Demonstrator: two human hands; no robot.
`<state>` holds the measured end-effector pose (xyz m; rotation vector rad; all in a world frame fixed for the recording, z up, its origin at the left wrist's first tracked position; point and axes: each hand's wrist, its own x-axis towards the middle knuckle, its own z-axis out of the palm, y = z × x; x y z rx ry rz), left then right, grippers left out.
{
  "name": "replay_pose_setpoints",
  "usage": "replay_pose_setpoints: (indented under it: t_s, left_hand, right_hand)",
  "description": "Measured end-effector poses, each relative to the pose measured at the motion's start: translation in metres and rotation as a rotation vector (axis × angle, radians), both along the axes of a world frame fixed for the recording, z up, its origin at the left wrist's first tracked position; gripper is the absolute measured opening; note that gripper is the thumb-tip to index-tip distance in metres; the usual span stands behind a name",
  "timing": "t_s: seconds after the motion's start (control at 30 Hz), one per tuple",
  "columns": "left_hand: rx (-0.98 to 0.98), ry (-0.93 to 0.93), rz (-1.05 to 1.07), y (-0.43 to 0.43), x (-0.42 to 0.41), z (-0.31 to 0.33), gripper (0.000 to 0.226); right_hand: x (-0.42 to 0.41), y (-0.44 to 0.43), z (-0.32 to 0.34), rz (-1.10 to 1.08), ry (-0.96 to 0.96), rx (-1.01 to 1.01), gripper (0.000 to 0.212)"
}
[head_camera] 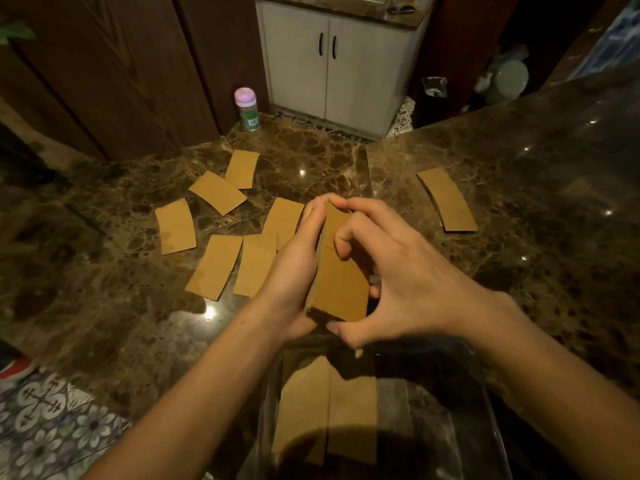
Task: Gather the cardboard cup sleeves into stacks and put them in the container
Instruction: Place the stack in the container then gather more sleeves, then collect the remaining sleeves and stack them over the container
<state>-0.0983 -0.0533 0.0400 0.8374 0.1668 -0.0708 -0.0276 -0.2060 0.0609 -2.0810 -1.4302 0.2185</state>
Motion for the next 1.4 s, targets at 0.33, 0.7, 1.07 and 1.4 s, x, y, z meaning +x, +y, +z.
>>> replay_pose_setpoints:
  t_s: [0.33, 0.7, 1.07, 1.4]
  left_hand:
    - [-0.055, -0.030, -0.067, -0.036, -0.032, 0.015, 0.031]
    - [0.306, 0.192, 0.053, -0.036, -0.075, 0.013, 0.048]
    - [2.079, -0.195, -0.641, -0.039, -0.115, -0.050, 0.081]
    - [2.174, -0.219, -0.669, -0.033, -0.121, -0.073, 0.096]
  right_hand:
    - [-0.025, -0.036, 0.008, -0.012, -0.045, -0.015, 0.084]
    - [-0.051, -0.079, 0.004, 0.020, -0.016, -0.090, 0.083]
    - [-0.062, -0.107, -0.028, 0.136, -0.072, -0.450, 0.087]
    - [-0.074, -0.101, -0.054, 0.128, -0.076, -0.672, 0.096]
